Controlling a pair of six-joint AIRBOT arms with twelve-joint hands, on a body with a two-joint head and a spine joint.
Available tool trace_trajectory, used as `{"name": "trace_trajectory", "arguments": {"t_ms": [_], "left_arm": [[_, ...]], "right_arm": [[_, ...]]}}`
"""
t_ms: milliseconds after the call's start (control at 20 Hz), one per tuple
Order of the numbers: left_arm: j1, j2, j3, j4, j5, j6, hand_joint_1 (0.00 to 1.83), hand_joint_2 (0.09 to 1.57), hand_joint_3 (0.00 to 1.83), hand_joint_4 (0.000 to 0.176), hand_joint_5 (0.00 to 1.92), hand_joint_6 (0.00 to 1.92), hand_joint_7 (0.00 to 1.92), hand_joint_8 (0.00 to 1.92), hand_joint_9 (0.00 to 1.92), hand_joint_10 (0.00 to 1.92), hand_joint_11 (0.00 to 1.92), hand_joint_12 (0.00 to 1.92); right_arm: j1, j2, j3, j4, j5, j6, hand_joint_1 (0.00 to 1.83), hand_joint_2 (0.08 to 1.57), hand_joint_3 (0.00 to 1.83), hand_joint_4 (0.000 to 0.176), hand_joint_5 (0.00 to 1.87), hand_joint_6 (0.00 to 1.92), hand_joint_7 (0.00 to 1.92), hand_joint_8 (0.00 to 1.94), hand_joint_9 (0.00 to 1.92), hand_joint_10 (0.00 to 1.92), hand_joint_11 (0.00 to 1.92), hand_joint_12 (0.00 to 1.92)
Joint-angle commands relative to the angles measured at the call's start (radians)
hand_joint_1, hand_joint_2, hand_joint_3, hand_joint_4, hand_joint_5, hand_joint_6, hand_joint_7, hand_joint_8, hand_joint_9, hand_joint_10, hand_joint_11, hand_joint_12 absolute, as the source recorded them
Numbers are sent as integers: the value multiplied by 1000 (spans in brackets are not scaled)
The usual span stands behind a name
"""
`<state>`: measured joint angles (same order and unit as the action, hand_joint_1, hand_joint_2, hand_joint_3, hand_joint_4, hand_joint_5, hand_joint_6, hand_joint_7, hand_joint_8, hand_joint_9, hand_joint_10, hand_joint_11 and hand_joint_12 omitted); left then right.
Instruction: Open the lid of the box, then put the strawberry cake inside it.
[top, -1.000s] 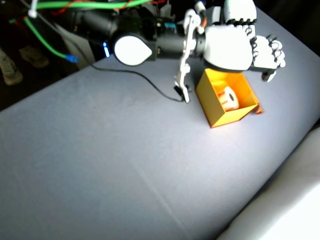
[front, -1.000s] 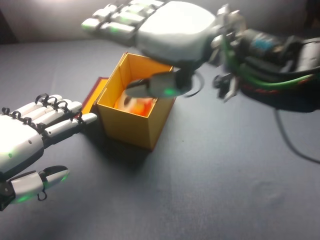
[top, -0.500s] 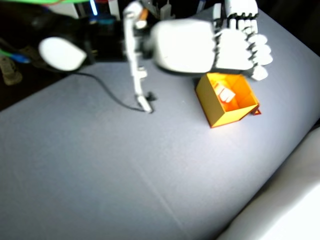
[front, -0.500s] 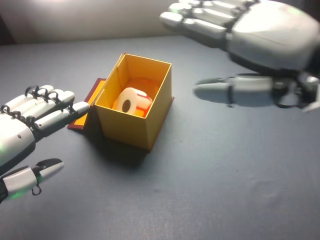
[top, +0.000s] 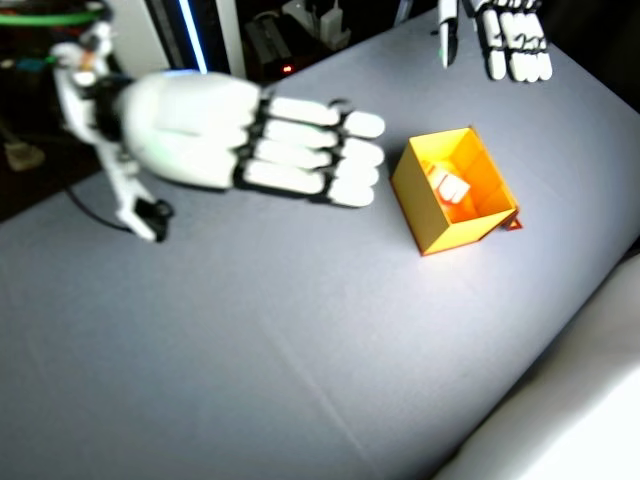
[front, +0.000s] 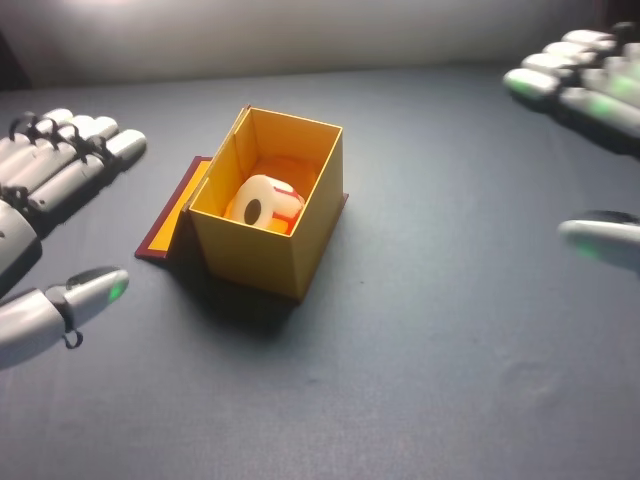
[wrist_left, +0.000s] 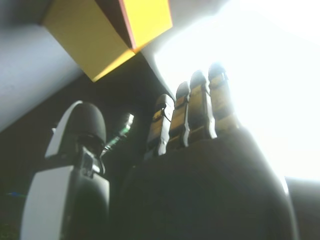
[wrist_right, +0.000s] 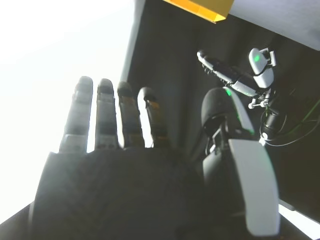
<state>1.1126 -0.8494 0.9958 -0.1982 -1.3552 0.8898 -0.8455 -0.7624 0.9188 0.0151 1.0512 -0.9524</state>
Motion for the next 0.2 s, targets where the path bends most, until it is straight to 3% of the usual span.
{"name": "trace_trajectory", "arguments": {"t_ms": [0, 50, 150], "left_arm": [[-7, 8, -2, -11, -158, 0, 26, 1402, 3, 22, 0, 0, 0, 0, 0, 0, 0, 0], [-7, 10, -5, -13, -180, 0, 4, 1371, 0, 2, 0, 0, 0, 0, 0, 0, 0, 0], [-7, 15, -9, -16, -213, 5, 0, 1355, 0, 0, 0, 0, 0, 0, 0, 0, 0, 0]], "right_arm": [[-21, 16, -8, 50, 206, -5, 344, 1322, 0, 0, 0, 0, 0, 0, 0, 0, 0, 0], [-90, 34, -28, 103, 291, -6, 262, 1331, 2, 0, 0, 0, 0, 0, 0, 0, 0, 0], [-191, 58, -56, 172, 411, -8, 173, 1309, 0, 7, 0, 0, 0, 0, 0, 0, 0, 0]]}}
